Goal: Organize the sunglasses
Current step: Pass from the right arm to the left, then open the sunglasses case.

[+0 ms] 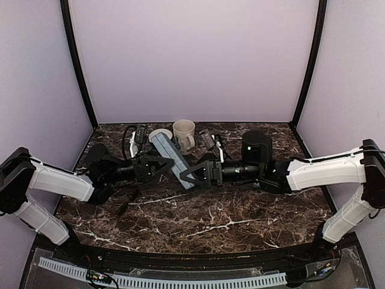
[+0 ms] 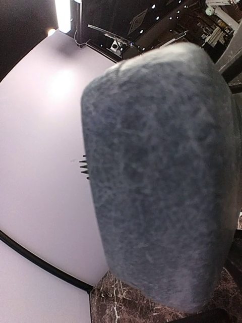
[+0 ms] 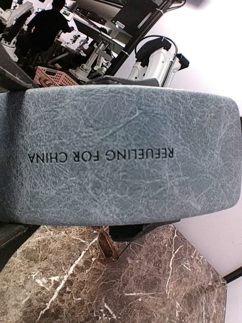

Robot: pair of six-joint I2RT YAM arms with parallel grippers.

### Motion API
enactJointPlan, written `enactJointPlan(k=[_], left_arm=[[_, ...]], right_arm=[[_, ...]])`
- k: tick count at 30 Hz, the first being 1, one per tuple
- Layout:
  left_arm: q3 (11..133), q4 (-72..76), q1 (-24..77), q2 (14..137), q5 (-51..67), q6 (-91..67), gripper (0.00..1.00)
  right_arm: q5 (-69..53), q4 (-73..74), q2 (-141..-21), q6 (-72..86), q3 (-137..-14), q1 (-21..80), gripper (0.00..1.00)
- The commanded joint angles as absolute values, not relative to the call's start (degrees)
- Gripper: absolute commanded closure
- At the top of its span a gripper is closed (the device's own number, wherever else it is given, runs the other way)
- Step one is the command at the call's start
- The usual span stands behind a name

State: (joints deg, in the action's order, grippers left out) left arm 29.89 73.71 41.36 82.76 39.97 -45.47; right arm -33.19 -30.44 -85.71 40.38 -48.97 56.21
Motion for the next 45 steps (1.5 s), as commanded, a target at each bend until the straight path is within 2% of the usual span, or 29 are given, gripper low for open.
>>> enactJointPlan(k=[1, 8, 11, 15, 16, 17, 19, 22, 24, 32, 34, 41, 45], left_arm=[[28.8, 76.6, 41.4, 81.9, 41.2, -45.1, 0.10], [29.9, 75.6, 41.3, 82.4, 41.7, -44.7, 0.31], [30.2, 75.7, 41.3, 82.6, 42.0, -44.5, 0.41], [30.1, 74.4, 41.3, 82.3, 42.9, -43.4, 0.59], [30.3, 73.1, 41.3, 82.2, 43.7, -42.8, 0.66], [30.4, 71.8, 41.3, 82.1, 44.0, -42.2, 0.76], [30.8, 69.6, 41.5, 81.9, 44.0, -40.9, 0.89], [31.2, 65.5, 42.2, 81.3, 43.5, -38.4, 1.00], [31.2, 64.6, 42.4, 81.0, 43.3, -37.7, 1.00], [31.9, 63.9, 42.6, 82.3, 44.2, -37.4, 1.00], [31.9, 64.3, 42.6, 82.6, 44.5, -37.6, 1.00], [31.7, 64.8, 42.7, 82.6, 44.5, -38.1, 1.00], [31.0, 67.7, 42.7, 82.7, 44.5, -40.0, 1.00]], right_arm=[[-33.9, -36.7, -86.1, 41.5, -49.2, 55.9, 0.90], [-34.7, -36.9, -87.1, 41.7, -49.3, 55.9, 0.90], [-34.8, -37.0, -87.1, 41.9, -49.2, 55.9, 0.87], [-33.5, -34.9, -86.4, 41.1, -49.6, 55.8, 0.70], [-33.2, -34.0, -86.4, 40.6, -50.2, 55.8, 0.66], [-33.0, -32.8, -86.5, 40.1, -50.8, 55.8, 0.62], [-32.6, -30.5, -86.9, 39.0, -52.0, 55.8, 0.54], [-32.6, -28.5, -87.6, 38.1, -53.4, 55.8, 0.43], [-32.5, -27.2, -87.8, 37.4, -54.3, 55.8, 0.33], [-32.3, -25.3, -87.9, 36.1, -55.4, 55.8, 0.10], [-32.0, -24.9, -87.7, 35.8, -55.5, 55.8, 0.09], [-32.5, -24.0, -87.6, 34.8, -55.2, 55.8, 0.19], [-33.8, -25.6, -86.9, 34.4, -53.0, 55.8, 0.20]])
